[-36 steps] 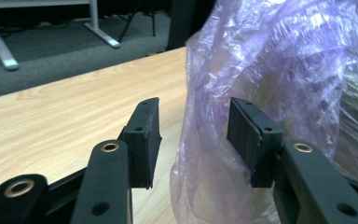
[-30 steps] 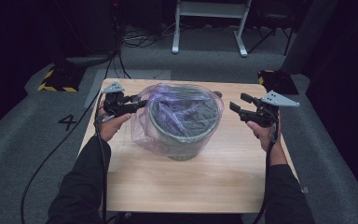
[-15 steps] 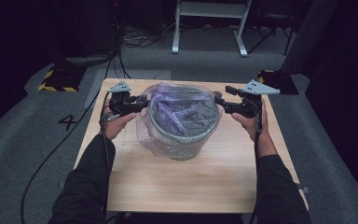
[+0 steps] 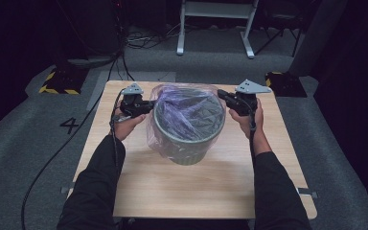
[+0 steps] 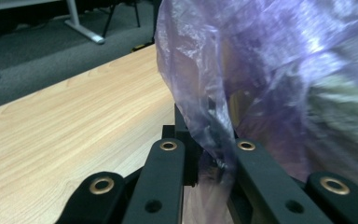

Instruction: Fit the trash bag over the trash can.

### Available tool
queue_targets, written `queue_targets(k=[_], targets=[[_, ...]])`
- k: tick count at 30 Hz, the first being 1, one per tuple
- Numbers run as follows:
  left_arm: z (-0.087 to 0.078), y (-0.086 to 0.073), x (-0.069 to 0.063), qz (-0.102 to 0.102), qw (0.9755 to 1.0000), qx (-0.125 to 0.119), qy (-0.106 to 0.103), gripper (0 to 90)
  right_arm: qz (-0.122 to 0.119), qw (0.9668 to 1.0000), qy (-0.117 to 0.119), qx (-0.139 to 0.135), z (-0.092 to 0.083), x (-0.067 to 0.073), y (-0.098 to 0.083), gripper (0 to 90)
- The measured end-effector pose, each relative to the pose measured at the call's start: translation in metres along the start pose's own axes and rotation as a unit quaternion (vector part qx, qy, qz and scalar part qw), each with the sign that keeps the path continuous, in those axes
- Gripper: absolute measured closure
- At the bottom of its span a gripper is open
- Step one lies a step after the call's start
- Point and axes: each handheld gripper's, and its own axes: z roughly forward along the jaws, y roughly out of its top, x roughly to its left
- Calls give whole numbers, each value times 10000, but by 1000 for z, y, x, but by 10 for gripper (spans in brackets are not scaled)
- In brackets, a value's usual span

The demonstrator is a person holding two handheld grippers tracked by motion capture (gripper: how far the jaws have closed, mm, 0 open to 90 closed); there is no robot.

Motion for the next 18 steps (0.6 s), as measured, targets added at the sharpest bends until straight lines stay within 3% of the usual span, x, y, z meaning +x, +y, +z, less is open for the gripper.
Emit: queue_targets(k=[9, 18], targets=[[17, -13, 1, -124, 9995, 278, -41, 891, 402, 9979, -28, 509, 19, -10, -21, 900], [20, -25, -1, -80, 9988, 471, -144, 893, 519, 9948, 156, 857, 29, -7, -40, 900]])
